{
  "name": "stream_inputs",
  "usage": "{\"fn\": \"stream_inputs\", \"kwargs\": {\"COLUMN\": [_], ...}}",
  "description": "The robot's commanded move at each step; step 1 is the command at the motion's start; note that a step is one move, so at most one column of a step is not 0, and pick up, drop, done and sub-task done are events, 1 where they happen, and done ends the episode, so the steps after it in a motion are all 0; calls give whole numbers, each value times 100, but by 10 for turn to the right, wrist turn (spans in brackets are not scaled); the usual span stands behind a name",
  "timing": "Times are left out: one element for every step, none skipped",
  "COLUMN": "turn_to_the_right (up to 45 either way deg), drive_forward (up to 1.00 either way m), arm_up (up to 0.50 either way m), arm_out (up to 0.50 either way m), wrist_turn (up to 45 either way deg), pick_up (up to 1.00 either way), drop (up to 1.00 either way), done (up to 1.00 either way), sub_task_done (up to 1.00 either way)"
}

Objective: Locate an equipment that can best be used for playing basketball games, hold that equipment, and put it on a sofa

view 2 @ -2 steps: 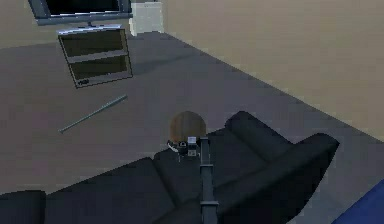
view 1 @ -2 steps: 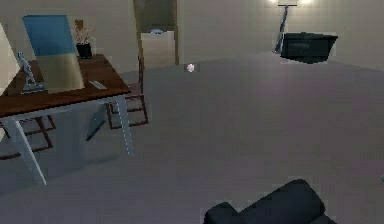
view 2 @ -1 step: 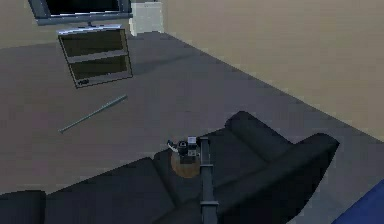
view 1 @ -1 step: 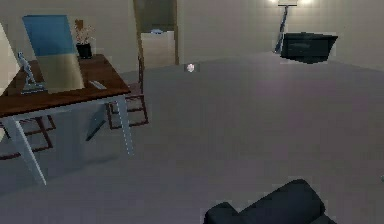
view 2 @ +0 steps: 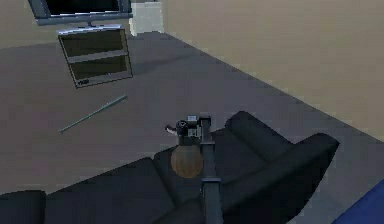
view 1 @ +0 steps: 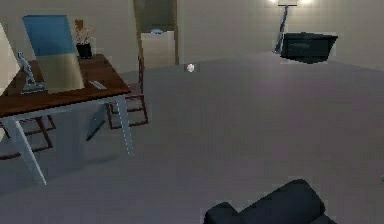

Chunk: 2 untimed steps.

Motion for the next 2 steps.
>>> {"fn": "stream_inputs", "kwargs": {"turn_to_the_right": [0, 0], "drive_forward": [0, 0], "arm_up": [0, 0], "arm_out": [-8, 0], "wrist_turn": [0, 0], "pick_up": [0, 0], "drop": [0, 0], "done": [0, 100], "sub_task_done": [0, 0]}}
